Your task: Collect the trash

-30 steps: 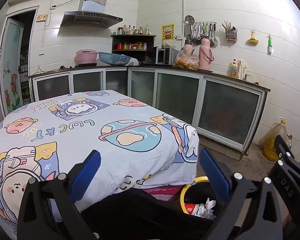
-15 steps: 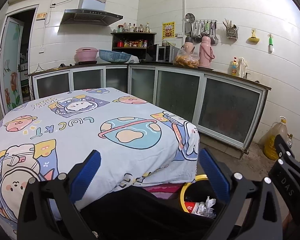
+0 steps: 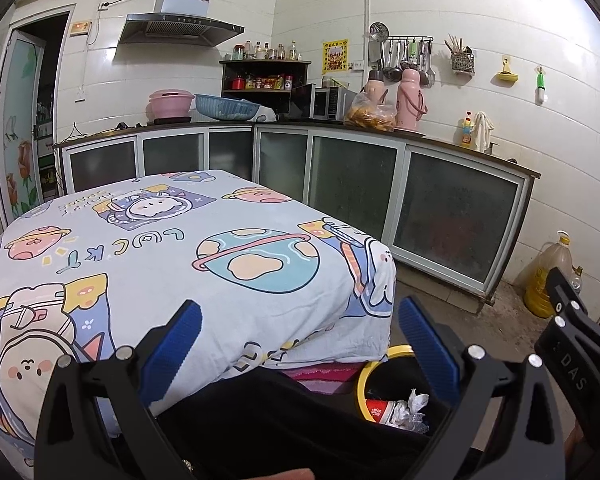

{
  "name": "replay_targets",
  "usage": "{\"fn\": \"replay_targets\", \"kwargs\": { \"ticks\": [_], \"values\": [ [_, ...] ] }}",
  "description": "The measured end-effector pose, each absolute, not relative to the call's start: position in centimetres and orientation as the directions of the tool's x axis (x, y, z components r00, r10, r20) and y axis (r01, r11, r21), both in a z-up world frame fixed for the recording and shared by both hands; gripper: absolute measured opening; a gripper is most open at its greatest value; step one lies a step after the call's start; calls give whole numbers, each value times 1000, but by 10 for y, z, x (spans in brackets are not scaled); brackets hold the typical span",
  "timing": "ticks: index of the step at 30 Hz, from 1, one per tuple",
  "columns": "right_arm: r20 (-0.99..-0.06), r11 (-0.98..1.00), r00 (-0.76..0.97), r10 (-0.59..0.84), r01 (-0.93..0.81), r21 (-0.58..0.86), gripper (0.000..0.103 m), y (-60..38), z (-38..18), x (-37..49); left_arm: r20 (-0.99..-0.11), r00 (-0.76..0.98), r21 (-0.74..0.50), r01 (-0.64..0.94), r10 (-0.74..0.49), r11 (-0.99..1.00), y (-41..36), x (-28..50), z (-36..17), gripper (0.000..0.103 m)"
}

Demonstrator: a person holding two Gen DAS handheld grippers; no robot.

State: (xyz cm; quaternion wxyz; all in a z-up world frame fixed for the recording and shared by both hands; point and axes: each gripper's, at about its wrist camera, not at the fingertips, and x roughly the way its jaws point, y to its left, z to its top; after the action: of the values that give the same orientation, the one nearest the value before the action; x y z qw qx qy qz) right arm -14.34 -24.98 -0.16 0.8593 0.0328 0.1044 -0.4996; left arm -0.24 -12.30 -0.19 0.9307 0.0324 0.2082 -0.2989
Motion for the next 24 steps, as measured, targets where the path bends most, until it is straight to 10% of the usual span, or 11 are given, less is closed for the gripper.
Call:
{"fn": "replay_targets", "kwargs": {
  "ticks": [24],
  "values": [
    [-230,500,477,-848,864,-51,95,-251,-8,-139,-424,721,-57,583,-548,811,-126,-3,-7,95]
  ]
}}
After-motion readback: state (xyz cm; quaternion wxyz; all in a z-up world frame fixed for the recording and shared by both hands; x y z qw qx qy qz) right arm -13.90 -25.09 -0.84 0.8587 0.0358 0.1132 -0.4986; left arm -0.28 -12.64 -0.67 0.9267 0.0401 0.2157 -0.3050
